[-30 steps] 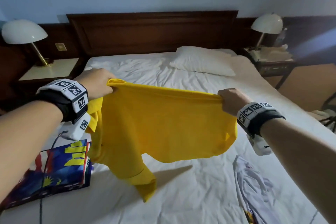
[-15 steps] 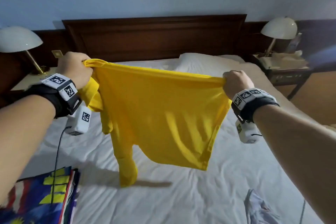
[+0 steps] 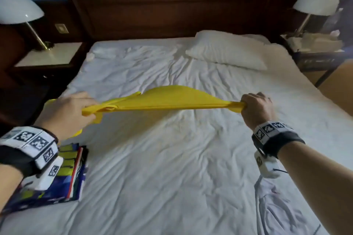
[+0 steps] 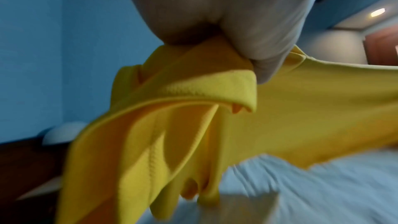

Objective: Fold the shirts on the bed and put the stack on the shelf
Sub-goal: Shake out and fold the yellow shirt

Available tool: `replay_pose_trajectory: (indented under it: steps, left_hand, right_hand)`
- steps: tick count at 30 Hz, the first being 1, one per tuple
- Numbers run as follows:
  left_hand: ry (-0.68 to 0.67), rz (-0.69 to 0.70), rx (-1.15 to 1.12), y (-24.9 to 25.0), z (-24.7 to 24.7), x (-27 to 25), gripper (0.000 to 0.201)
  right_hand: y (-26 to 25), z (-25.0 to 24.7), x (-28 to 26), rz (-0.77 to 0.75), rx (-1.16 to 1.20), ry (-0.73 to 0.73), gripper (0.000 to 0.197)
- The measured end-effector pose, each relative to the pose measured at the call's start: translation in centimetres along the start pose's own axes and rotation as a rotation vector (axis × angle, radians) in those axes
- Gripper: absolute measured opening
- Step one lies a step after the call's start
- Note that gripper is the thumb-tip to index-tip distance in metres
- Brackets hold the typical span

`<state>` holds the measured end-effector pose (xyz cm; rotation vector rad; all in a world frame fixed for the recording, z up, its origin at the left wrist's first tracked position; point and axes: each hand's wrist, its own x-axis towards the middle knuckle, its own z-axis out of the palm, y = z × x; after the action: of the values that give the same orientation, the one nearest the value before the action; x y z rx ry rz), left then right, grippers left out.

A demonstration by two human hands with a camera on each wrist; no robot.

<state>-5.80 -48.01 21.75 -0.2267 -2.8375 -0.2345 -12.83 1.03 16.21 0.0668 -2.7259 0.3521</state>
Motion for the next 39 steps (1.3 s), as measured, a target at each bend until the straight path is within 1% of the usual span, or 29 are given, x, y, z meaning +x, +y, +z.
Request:
replay_pose_trajectory:
  steps: [2, 3, 5, 7, 9, 11, 13, 14, 16, 17, 18, 20, 22, 24, 26, 27, 28, 30, 32, 34, 35, 37, 39]
  left_hand:
    - [-0.062, 0.077, 0.014, -0.4, 5.0, -6.2, 0.032]
    - [-0.095, 0.113, 0.026, -0.6, 7.9, -9.7, 0.039]
    - [-0.178, 0.145, 0.065, -0.7, 13.6, -16.8, 0.048]
    - [-0.301, 0.169, 0.094, -0.3, 18.4, -23.7, 0.060]
    - [-0.458, 0.174, 0.101, 0.7, 22.1, -29.2, 0.076]
    - [-0.637, 0.110, 0.135, 2.2, 25.2, -33.2, 0.096]
    - [-0.773, 0.032, 0.198, 4.3, 27.5, -35.9, 0.100]
    - [-0.799, 0.013, 0.214, 5.4, 28.4, -36.8, 0.100]
    - [-0.792, 0.010, 0.203, 7.7, 29.8, -37.7, 0.096]
    - [-0.767, 0.019, 0.195, 8.9, 30.4, -37.6, 0.091]
    - [-0.743, 0.035, 0.184, 9.9, 30.9, -37.3, 0.087]
    - [-0.716, 0.081, 0.161, 11.8, 31.8, -36.3, 0.078]
    - [-0.733, 0.104, 0.143, 12.9, 32.8, -35.5, 0.069]
    - [-0.749, 0.083, 0.125, 13.0, 33.9, -34.9, 0.055]
    - [-0.765, 0.063, 0.108, 12.8, 34.7, -34.8, 0.041]
    - [-0.768, 0.068, 0.099, 12.8, 34.9, -34.9, 0.039]
    - [-0.772, 0.083, 0.090, 12.8, 35.1, -35.1, 0.039]
    - [-0.780, 0.115, 0.074, 13.5, 34.9, -35.7, 0.039]
    - [-0.788, 0.108, 0.044, 14.2, 34.3, -36.3, 0.034]
    - [-0.805, 0.040, -0.007, 14.6, 33.6, -36.4, 0.028]
    - [-0.802, -0.021, -0.046, 14.6, 33.2, -36.2, 0.024]
    - [-0.753, -0.196, -0.138, 14.2, 32.6, -36.1, 0.020]
    - [-0.663, -0.384, -0.179, 13.4, 31.7, -35.9, 0.017]
  right_hand:
    - [1.3, 3.8, -5.7, -0.055, -0.014, -0.002, 0.017]
    - [2.2, 5.7, -9.0, -0.072, -0.030, -0.024, 0.017]
    - [4.0, 9.1, -15.5, -0.083, -0.065, -0.098, 0.016]
    - [5.9, 12.1, -22.0, -0.090, -0.103, -0.203, 0.014]
    - [7.7, 14.7, -28.1, -0.110, -0.133, -0.303, 0.014]
    - [9.4, 16.6, -33.3, -0.117, -0.167, -0.410, 0.015]
    - [10.9, 17.7, -37.5, -0.066, -0.224, -0.535, 0.018]
    - [11.5, 18.0, -39.2, -0.025, -0.243, -0.597, 0.023]
    - [12.5, 18.1, -41.6, 0.031, -0.255, -0.689, 0.037]
    - [12.9, 18.1, -42.3, 0.035, -0.257, -0.702, 0.037]
    - [13.2, 18.1, -42.8, 0.022, -0.258, -0.698, 0.034]
    - [13.4, 18.0, -43.1, -0.030, -0.237, -0.654, 0.022]
    - [13.4, 17.8, -42.7, -0.082, -0.161, -0.588, 0.013]
    - [13.5, 17.4, -41.9, -0.118, -0.099, -0.534, 0.006]
    - [14.0, 16.9, -41.6, -0.117, -0.122, -0.546, 0.006]
    - [14.4, 16.7, -41.8, -0.105, -0.173, -0.589, 0.010]
    - [14.8, 16.5, -42.2, -0.098, -0.236, -0.665, 0.017]
    - [14.6, 16.0, -42.7, -0.099, -0.330, -0.861, 0.030]
    - [13.6, 15.4, -42.4, -0.075, -0.382, -1.010, 0.032]
    - [12.5, 14.9, -41.8, -0.041, -0.399, -1.035, 0.032]
    - [11.7, 14.5, -41.4, -0.023, -0.401, -1.035, 0.031]
    - [10.1, 14.1, -40.9, -0.020, -0.365, -1.007, 0.025]
    - [7.9, 14.1, -40.6, 0.025, -0.217, -1.015, 0.013]
